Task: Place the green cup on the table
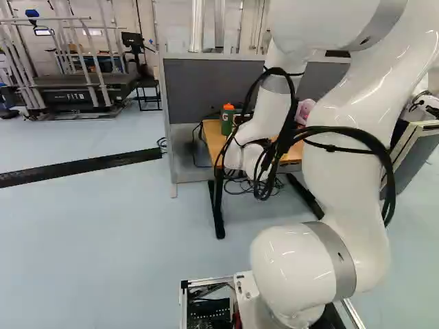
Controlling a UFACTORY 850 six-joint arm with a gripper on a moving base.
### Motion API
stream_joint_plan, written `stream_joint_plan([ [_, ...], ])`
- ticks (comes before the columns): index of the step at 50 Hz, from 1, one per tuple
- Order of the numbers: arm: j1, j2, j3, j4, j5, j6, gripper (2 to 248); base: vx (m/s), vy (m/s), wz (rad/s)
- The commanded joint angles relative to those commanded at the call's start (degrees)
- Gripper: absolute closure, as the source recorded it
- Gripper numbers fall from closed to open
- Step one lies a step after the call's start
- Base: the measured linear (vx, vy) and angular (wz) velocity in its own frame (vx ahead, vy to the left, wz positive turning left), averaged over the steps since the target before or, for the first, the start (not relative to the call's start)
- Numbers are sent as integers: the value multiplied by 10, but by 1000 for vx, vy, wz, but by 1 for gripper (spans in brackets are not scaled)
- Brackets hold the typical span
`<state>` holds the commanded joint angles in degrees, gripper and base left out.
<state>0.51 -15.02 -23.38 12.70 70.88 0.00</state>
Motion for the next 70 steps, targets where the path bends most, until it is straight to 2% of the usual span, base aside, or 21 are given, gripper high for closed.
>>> stream_joint_plan([
  [6, 2, 15, 18, 0, 0, 0, 3, 0, 0, 0],
  [23, 2, 23, 23, -3, -6, 0, 3, 0, 0, 0],
  [39, 2, 47, 36, -14, -23, 0, 3, 0, 0, 0],
  [70, -1, 141, 89, -54, -89, 0, 3, 0, 0, 0],
])
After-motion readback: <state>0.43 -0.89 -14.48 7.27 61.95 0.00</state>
